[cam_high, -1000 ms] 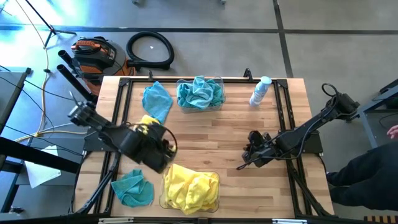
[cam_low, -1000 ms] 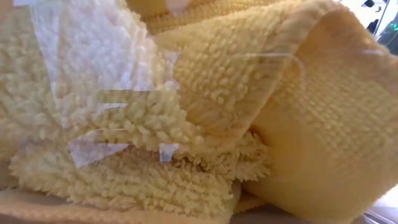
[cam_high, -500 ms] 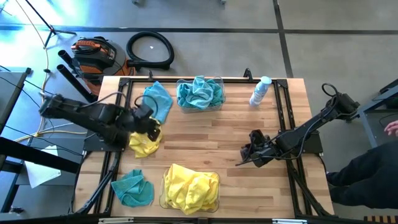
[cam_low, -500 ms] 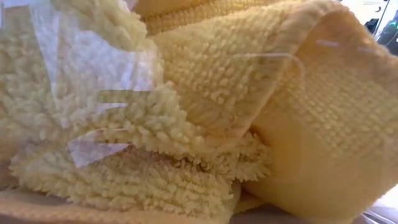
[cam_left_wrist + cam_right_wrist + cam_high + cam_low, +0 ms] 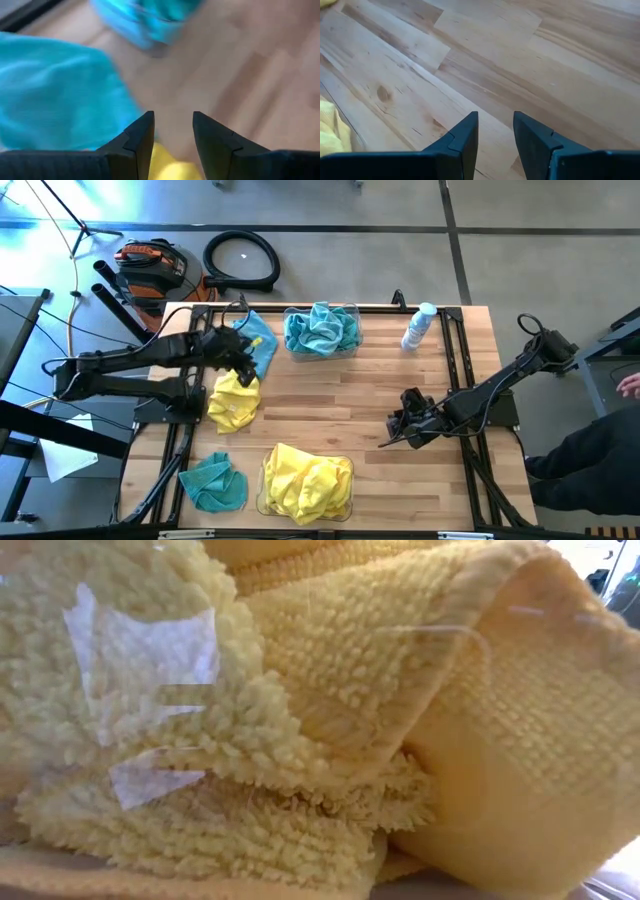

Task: Sort microfiber towel by color & place in baskets
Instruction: Put the blue microfiber towel into the top transparent bin

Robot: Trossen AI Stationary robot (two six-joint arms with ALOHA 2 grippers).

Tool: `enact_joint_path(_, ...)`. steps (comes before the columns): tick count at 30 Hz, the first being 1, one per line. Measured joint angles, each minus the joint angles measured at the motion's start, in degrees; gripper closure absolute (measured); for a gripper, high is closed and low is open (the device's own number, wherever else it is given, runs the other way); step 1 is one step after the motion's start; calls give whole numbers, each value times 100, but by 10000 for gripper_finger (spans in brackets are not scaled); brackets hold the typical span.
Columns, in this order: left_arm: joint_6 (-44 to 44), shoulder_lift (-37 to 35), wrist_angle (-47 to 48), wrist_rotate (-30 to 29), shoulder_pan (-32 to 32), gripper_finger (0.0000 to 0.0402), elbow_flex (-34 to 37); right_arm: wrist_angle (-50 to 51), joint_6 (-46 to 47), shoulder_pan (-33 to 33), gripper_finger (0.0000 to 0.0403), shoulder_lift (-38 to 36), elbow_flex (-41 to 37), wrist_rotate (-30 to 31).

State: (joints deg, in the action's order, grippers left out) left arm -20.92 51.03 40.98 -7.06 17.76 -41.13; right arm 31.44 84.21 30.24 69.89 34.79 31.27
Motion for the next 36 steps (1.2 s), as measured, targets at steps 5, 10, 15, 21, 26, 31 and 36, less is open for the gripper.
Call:
enact_joint_path(5,-522,348,14,-229,636,277,0,2,-80,0,285,0,-2,-7)
enact_joint_path(10,-781,1011,66,-22,1245,277,0,4,-69,0,285,0,0,17)
enact_joint_path(15,-1202,1678,37,12,1685,277,-2,4,-69,0,285,0,-2,28)
enact_joint_path(21,-1356,2313,-385,159,2033,277,-2,7,-69,0,285,0,0,48)
enact_joint_path(26,-1399,2858,-591,205,2178,277,-6,7,-71,0,285,0,0,48)
enact_joint_path(31,-1494,3376,-736,187,2270,277,-6,9,-71,0,285,0,-1,48)
enact_joint_path(36,-1490,3749,-768,161,2273,291,-37,9,-71,0,285,0,0,48)
